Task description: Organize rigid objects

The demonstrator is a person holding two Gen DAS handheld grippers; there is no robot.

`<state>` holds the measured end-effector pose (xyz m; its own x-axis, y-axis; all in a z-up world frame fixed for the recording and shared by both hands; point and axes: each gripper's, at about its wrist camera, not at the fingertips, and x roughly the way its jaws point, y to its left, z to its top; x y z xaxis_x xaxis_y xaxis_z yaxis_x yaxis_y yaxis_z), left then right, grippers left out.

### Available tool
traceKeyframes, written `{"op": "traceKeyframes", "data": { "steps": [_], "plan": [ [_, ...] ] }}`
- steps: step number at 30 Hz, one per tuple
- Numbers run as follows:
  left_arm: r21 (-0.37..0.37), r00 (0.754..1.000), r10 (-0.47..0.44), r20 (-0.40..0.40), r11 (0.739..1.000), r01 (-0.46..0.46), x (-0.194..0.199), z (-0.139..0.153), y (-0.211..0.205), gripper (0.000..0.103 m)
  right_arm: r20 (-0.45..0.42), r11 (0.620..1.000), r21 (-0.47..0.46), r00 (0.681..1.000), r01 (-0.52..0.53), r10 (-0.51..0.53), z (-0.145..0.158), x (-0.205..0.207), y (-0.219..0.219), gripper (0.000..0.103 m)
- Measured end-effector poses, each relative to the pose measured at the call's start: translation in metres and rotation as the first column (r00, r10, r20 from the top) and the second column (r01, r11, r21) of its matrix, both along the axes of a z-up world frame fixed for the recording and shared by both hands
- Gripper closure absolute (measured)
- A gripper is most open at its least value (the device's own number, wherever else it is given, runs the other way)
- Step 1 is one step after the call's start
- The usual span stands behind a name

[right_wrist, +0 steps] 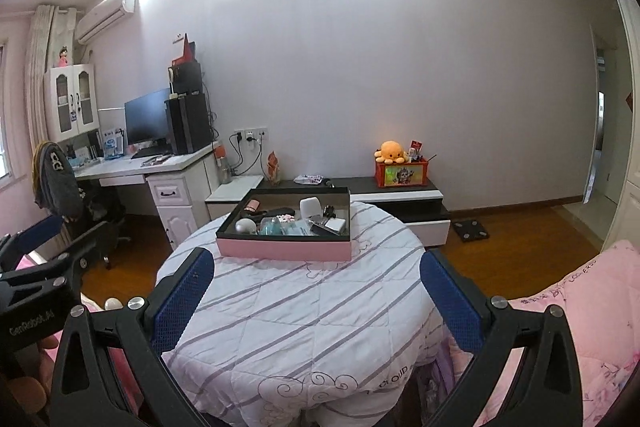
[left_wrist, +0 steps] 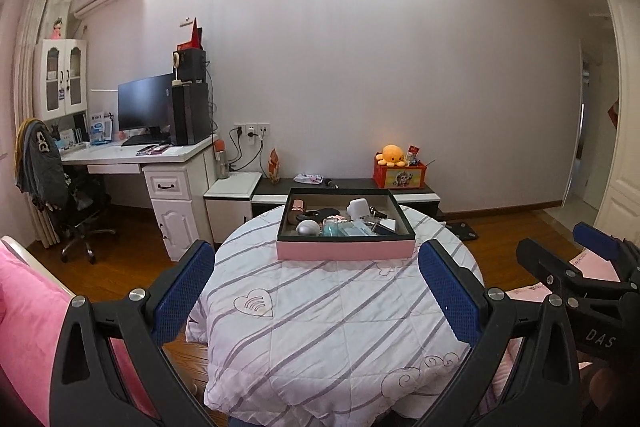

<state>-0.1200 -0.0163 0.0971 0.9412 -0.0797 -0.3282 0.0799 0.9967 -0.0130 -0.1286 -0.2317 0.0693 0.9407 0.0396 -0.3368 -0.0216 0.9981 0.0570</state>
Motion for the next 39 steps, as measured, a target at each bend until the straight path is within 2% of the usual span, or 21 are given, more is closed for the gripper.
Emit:
{"op": "traceKeyframes", "data": {
  "steps": [39],
  "plan": [
    [-0.015, 1.000, 0.012, -0.019, 1.000, -0.012, -0.002, -0.008, 0.008, 0.000, -0.016, 0.999, -0.028, 1.000, -0.019, 0.018, -0.007, -0.006, 0.011, 0.000]
  ]
}}
